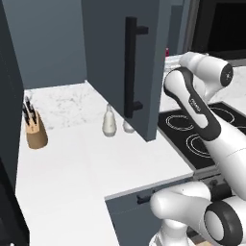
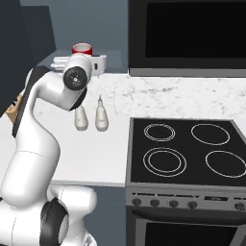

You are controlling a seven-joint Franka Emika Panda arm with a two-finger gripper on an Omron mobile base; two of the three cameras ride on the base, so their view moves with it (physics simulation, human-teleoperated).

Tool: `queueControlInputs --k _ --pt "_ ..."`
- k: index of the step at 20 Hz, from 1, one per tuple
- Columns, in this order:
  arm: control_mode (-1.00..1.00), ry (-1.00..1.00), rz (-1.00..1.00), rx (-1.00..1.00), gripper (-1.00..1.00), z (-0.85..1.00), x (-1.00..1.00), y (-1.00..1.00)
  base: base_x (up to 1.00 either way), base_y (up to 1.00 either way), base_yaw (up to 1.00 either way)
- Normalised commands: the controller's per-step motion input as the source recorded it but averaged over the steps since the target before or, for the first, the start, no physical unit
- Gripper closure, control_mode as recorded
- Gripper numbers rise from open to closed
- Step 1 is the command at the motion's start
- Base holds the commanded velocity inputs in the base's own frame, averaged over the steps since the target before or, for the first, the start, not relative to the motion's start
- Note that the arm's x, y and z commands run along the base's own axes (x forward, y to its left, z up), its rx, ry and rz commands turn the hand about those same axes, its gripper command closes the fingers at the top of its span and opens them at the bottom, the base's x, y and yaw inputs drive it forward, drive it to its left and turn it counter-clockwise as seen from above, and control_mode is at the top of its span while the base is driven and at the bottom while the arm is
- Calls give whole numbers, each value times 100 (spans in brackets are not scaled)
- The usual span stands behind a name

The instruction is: Gather all objects into one cabinet and sort the glasses and bowls to opposite sides.

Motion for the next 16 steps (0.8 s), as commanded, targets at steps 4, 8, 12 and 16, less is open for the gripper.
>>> queueControlInputs --k 4,8,12,16 --pt "100 0 0 0 100 0 0 0 -73 -39 -6" --pt "100 0 0 0 100 0 0 0 -77 -48 -5" --pt "100 0 0 0 100 0 0 0 -68 -43 -3" --pt "100 0 0 0 100 0 0 0 -37 -28 10"
